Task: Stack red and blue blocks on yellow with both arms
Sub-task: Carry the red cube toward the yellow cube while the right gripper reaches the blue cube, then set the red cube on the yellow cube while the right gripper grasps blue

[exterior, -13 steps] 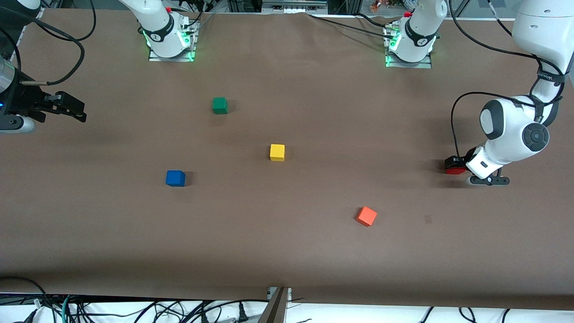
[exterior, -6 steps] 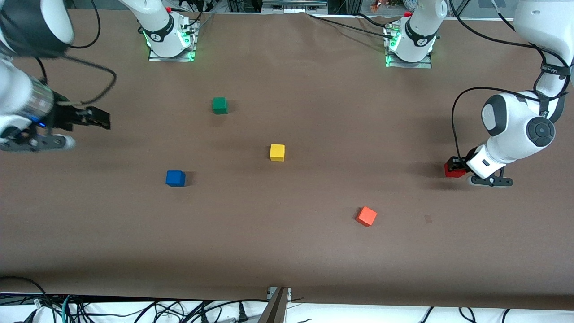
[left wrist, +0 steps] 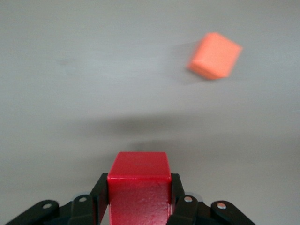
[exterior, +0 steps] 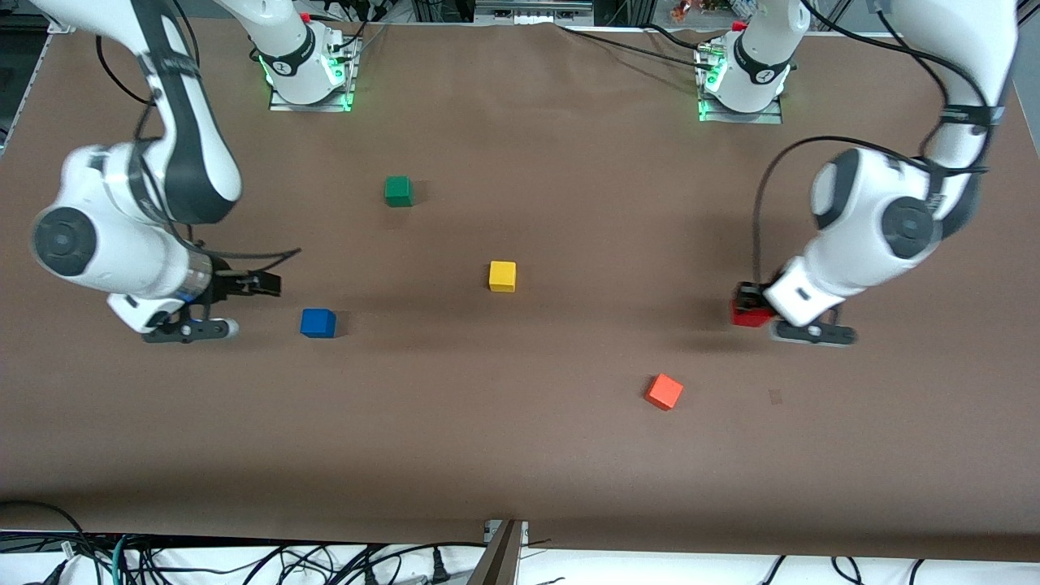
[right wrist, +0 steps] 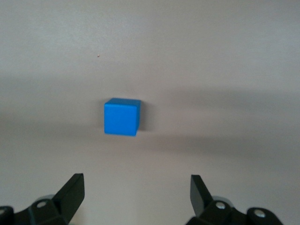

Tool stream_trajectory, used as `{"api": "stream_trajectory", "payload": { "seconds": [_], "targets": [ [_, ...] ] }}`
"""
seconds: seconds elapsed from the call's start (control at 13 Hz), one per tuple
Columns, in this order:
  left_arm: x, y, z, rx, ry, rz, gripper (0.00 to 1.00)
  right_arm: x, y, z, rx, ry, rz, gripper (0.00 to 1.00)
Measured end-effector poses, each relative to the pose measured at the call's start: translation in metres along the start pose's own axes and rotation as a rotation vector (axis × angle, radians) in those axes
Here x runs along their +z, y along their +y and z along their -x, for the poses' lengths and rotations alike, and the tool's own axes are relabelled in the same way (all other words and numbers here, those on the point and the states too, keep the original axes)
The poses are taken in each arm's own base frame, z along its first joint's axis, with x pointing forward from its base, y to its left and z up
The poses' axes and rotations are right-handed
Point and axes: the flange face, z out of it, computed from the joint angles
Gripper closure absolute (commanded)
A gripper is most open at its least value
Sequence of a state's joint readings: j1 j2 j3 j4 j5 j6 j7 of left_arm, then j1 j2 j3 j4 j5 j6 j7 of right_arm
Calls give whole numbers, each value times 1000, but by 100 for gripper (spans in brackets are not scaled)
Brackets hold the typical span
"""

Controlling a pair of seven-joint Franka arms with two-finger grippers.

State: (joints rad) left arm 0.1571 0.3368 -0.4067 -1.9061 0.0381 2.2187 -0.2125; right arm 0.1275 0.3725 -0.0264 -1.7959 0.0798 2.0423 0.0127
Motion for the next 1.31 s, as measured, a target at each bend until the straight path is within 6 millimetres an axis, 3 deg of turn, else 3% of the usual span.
{"api": "stream_trajectory", "payload": {
  "seconds": [0.15, 0.38, 0.62, 0.77, 1.0, 1.08, 1.31],
  "targets": [
    [4, 87, 14, -42, -3, 12, 100, 40, -4, -5, 37, 1, -55, 0],
    [19, 215, 40, -151, -21, 48, 100, 73, -26, -14, 35, 32, -71, 0],
    [46, 304, 60, -131, -59, 79, 100, 99, -45, -21, 1, 75, -48, 0],
    [66, 340, 68, -99, -71, 84, 100, 111, -45, -24, -18, 95, -24, 0],
    [92, 368, 80, -81, -47, 27, 100, 118, -42, -25, -18, 93, -16, 6],
    [97, 375, 83, -74, -38, 15, 100, 120, -41, -25, -17, 91, -15, 12],
    [106, 390, 88, -66, -38, 12, 99, 128, -39, -24, -15, 79, -12, 48]
  ]
}}
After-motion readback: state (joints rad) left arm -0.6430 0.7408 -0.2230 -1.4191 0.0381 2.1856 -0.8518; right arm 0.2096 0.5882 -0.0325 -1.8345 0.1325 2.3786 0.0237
